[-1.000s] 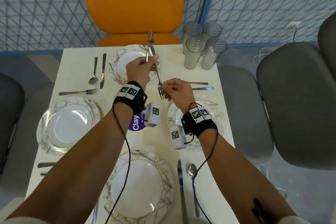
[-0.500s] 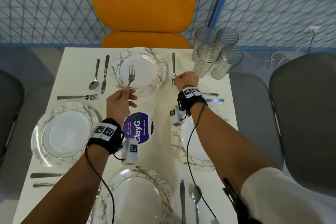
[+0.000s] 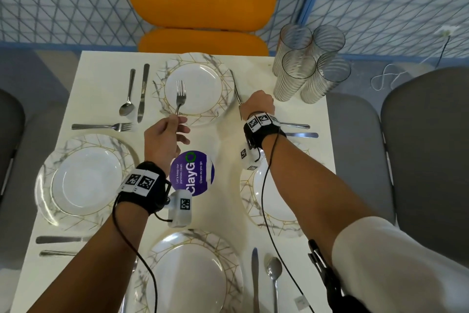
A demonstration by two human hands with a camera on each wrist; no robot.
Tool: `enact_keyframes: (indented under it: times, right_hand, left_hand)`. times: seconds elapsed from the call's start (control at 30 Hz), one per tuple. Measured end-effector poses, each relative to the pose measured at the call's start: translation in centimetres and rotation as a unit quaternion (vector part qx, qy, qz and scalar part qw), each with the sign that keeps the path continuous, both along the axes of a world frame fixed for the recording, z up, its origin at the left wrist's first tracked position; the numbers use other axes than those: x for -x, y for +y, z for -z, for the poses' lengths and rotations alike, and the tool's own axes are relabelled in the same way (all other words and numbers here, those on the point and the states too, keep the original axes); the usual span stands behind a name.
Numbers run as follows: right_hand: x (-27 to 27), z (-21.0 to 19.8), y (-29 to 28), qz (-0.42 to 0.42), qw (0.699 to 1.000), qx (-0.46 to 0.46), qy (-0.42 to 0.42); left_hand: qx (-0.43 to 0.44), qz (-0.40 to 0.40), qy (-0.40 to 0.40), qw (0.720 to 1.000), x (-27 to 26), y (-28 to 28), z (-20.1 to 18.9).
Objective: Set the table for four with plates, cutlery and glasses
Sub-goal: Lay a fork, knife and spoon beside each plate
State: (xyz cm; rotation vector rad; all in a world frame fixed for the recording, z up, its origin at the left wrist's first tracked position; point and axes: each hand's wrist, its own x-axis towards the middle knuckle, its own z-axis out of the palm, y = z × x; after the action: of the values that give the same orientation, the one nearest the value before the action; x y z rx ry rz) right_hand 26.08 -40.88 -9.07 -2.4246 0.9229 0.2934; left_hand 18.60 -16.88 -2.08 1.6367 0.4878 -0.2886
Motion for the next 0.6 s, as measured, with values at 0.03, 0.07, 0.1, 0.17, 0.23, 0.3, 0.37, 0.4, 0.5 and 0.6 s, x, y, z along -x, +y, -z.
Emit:
enact_keyframes:
  times: [0.03, 0.07, 0.1, 0.17, 0.23, 0.3, 0.37, 0.4, 0.5, 0.6]
  right_hand:
    - [-0.1, 0.0, 0.0, 0.000, 1.000, 0.003, 0.004]
    - [-0.2, -0.1, 0.0, 0.002, 1.000, 0.004, 0.004]
    - [-0.3, -0.2, -0.1, 0.004, 1.000, 0.003, 0.004]
    - [-0.4, -0.2, -0.1, 0.001, 1.000, 0.003, 0.003]
    - [-0.4, -0.2, -0.1, -0.005, 1.000, 0.012, -0.002]
    - [-0.3, -0.2, -0.2, -0.013, 1.000, 0.022, -0.011]
    - [-0.3, -0.1, -0.3, -0.039, 0.998, 0.026, -0.038]
    - [-0.3, 0.0, -0.3, -0.062, 0.996, 0.026, -0.057]
    - [-0.2, 0.3, -0.2, -0.135, 0.987, 0.035, -0.085]
    - [-0.1, 0.6, 0.0, -0.158, 0.983, 0.038, -0.085]
  left_hand:
    - [0.001, -0.001, 0.000, 1.000, 0.1, 0.0, 0.0]
    - [0.002, -0.002, 0.000, 1.000, 0.1, 0.1, 0.0]
    - [0.003, -0.004, 0.001, 1.000, 0.1, 0.1, -0.1]
    - [0.003, -0.008, 0.001, 1.000, 0.1, 0.3, -0.1]
    - [0.005, -0.008, -0.001, 1.000, 0.1, 0.5, -0.1]
    - [0.006, -0.009, 0.000, 1.000, 0.1, 0.6, -0.1]
    - [0.009, -0.012, 0.000, 1.000, 0.1, 0.7, 0.0]
    - [0.009, -0.013, -0.001, 1.000, 0.1, 0.8, 0.1]
    - [0.008, -0.014, -0.001, 1.000, 0.0, 0.9, 0.2]
    - [0.005, -0.015, 0.001, 1.000, 0.1, 1.0, 0.3]
